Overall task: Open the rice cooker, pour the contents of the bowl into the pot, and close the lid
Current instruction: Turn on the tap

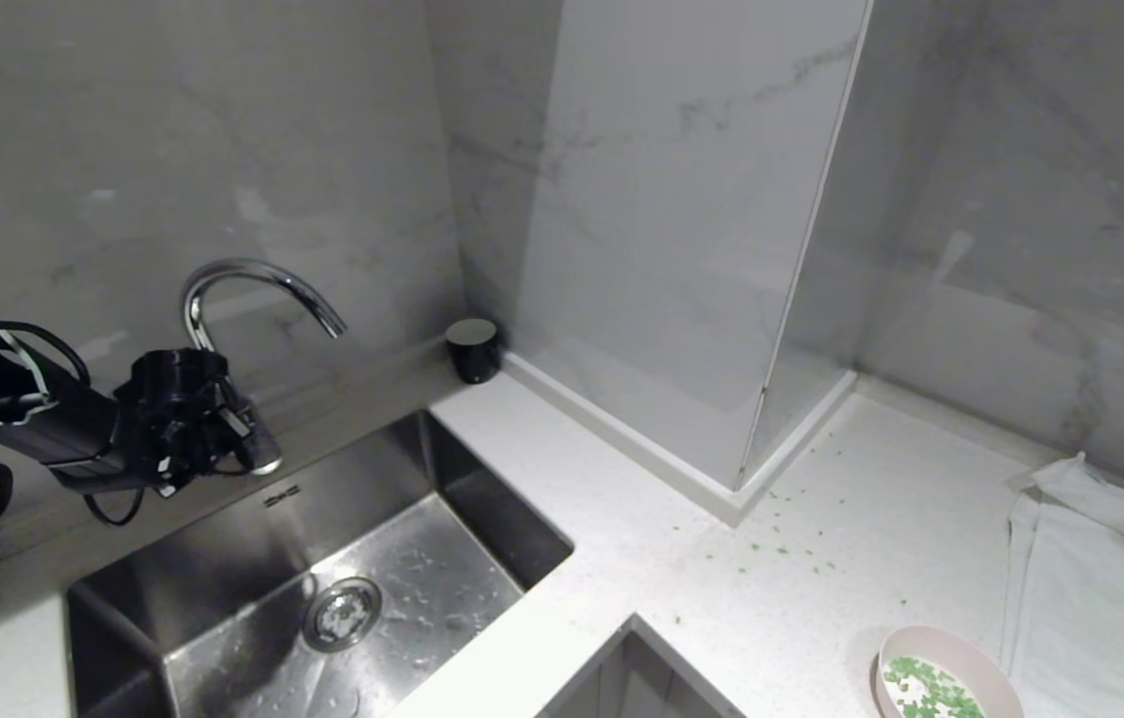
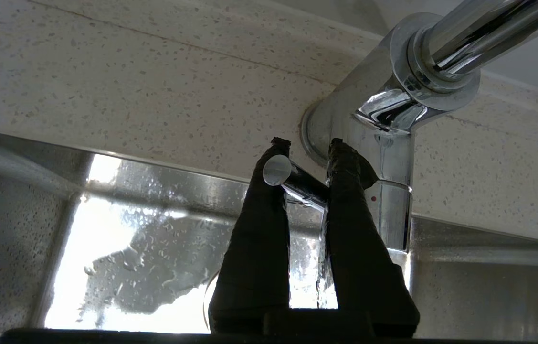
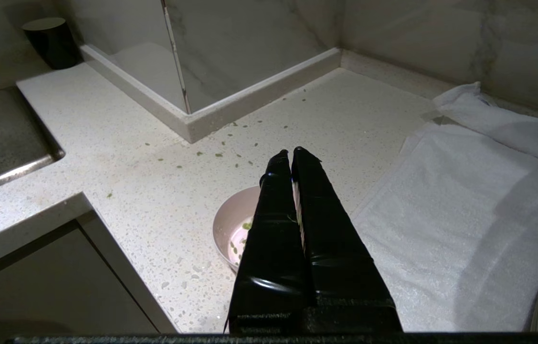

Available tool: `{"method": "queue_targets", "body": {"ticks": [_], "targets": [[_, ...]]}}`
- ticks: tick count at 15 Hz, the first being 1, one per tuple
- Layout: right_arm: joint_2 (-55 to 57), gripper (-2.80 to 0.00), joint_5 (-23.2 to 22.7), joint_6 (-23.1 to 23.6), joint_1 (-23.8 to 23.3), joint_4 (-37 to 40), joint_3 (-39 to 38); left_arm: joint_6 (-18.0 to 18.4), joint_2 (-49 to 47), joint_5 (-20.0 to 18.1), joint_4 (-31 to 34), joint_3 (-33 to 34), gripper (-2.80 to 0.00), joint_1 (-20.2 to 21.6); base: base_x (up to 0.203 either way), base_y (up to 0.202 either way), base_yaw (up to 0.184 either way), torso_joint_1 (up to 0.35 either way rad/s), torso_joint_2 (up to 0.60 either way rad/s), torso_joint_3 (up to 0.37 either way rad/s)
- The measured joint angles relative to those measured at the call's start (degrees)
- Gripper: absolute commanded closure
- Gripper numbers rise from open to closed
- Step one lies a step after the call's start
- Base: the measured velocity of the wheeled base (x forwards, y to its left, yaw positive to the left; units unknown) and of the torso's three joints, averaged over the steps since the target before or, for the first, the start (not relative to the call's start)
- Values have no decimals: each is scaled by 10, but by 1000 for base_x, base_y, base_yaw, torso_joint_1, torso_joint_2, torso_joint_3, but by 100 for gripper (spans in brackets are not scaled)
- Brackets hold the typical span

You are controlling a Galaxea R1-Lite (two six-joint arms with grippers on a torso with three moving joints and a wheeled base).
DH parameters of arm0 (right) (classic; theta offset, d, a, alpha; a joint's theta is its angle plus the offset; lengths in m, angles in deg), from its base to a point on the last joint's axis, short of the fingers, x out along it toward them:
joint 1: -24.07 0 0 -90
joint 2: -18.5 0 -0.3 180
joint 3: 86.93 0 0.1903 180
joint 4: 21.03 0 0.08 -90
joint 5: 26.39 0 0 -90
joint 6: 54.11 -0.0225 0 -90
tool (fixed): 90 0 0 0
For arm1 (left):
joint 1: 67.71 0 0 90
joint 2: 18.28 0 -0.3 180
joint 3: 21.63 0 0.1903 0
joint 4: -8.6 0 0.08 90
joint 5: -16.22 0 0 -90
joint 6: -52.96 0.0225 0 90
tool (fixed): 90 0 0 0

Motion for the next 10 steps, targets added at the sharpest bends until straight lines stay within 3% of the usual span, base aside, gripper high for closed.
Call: {"method": "queue_targets", "body": {"ticks": [10], "targets": [[0,0,0,0,0,0,0,-4,11,-2,-1,28,0,-5,0,0,0,0,0,0]]}}
